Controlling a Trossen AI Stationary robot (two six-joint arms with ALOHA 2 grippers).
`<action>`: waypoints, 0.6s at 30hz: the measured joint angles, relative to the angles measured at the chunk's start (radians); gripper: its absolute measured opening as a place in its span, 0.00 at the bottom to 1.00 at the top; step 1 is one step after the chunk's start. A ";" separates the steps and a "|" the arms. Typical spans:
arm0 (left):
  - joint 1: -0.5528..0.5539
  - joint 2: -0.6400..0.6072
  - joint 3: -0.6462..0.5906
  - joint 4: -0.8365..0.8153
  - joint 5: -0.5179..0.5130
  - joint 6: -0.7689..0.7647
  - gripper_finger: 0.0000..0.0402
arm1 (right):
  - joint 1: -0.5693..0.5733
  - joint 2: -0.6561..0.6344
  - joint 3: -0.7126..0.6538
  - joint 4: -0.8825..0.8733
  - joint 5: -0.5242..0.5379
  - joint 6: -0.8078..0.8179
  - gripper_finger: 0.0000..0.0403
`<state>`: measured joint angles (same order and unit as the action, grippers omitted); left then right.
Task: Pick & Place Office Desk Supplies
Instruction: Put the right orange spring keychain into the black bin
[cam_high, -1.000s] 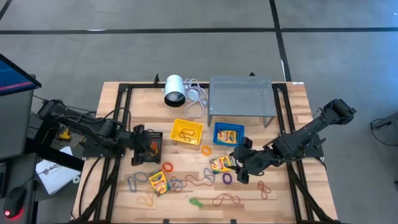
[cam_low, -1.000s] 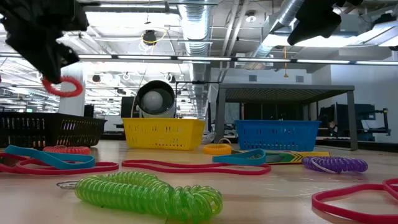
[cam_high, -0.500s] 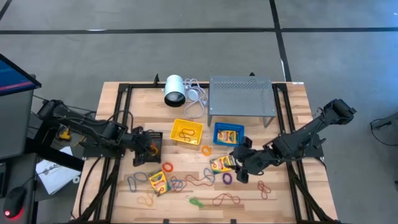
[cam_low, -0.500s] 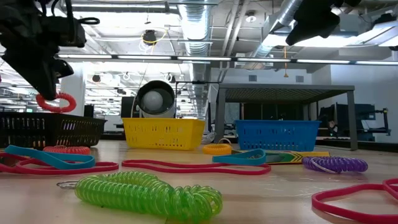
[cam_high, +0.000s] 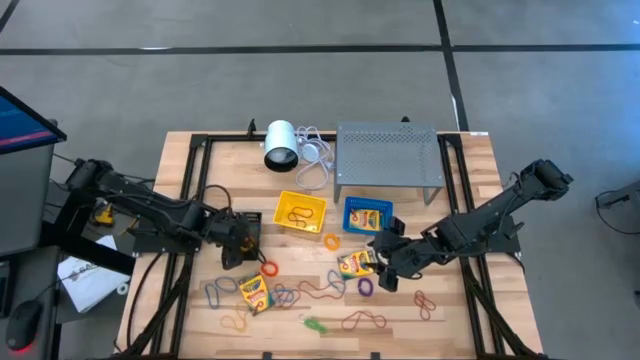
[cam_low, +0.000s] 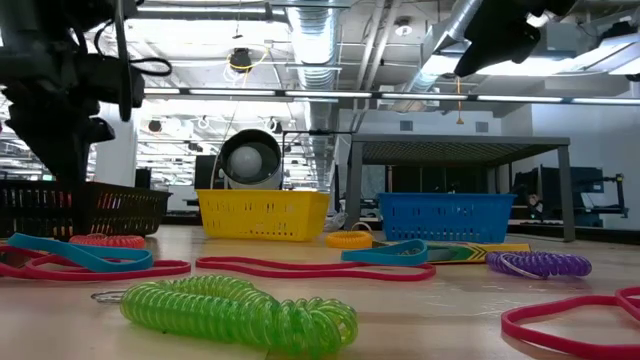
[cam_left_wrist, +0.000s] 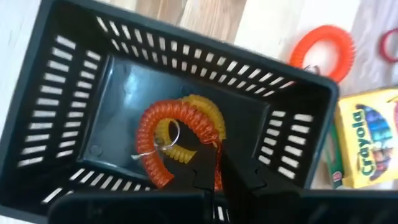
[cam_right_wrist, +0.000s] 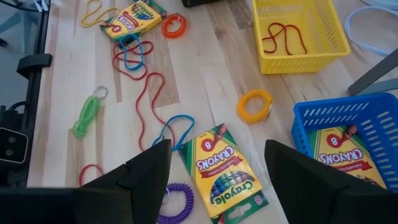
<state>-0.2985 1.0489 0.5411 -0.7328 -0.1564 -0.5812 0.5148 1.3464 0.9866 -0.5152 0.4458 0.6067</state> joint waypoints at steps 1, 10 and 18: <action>0.000 0.008 0.000 0.001 0.002 0.000 0.01 | 0.000 0.000 0.000 0.000 0.000 -0.002 0.63; 0.000 0.020 0.000 0.000 0.006 0.005 0.01 | 0.000 0.000 0.000 0.000 0.000 -0.016 0.63; 0.000 0.020 0.000 0.001 0.002 -0.005 0.05 | 0.000 0.000 0.000 0.000 0.000 -0.015 0.63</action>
<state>-0.2985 1.0691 0.5411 -0.7322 -0.1544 -0.5859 0.5148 1.3464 0.9864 -0.5156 0.4458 0.5918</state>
